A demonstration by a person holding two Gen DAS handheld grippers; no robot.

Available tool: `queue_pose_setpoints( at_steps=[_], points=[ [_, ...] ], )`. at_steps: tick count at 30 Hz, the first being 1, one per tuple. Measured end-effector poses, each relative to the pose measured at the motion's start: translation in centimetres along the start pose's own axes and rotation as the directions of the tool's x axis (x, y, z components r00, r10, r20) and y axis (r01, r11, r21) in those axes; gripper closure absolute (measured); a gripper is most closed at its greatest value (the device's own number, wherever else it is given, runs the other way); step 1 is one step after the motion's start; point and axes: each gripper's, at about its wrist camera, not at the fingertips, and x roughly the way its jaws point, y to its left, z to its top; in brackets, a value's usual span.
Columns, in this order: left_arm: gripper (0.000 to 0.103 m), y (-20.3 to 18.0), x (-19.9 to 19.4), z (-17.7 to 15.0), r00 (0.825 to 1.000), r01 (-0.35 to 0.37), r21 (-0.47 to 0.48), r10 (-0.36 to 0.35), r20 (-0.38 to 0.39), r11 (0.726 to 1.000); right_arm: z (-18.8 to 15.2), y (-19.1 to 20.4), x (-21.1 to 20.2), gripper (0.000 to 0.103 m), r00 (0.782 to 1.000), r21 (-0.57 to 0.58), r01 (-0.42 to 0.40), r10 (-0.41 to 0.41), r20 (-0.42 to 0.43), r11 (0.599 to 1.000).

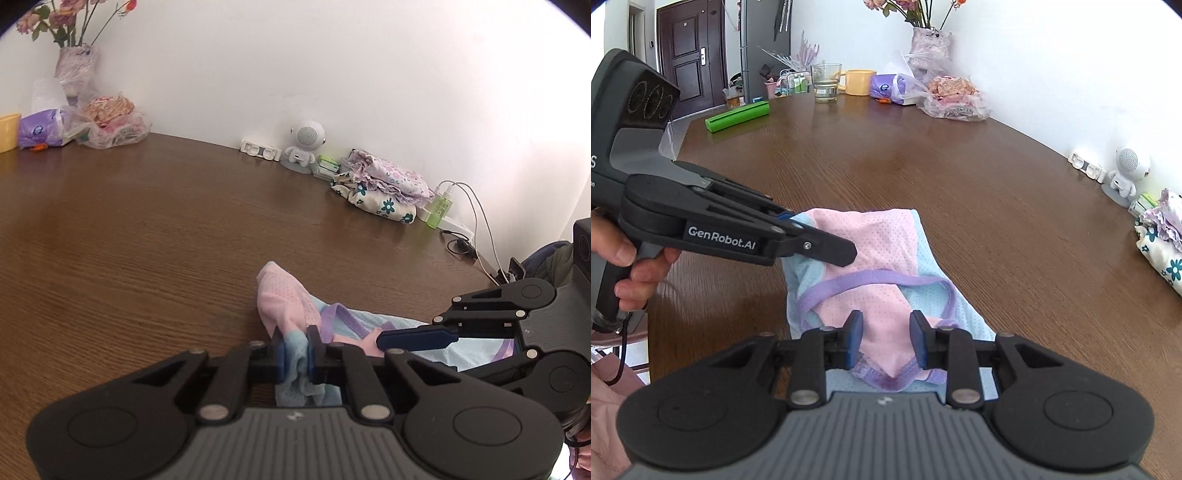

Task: Fold clothes

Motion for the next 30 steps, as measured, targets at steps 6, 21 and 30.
queue_pose_setpoints(
  at_steps=[6, 21, 30],
  points=[
    [0.094, -0.6, 0.4, 0.2, 1.0, -0.008, 0.078, 0.008, -0.003, 0.997, -0.3, 0.0, 0.5, 0.074, 1.0, 0.02, 0.024, -0.024, -0.02, 1.0],
    [0.094, -1.6, 0.1, -0.1, 0.999, -0.013, 0.165, 0.008, 0.031, 0.986, -0.8, -0.1, 1.5, 0.074, 0.999, 0.052, 0.031, -0.029, -0.038, 0.998],
    [0.094, -2.0, 0.2, 0.0, 0.999, -0.031, 0.222, 0.022, 0.04, 0.975, -1.0, 0.1, -0.2, 0.074, 0.999, 0.083, 0.041, -0.04, -0.015, 0.996]
  ],
)
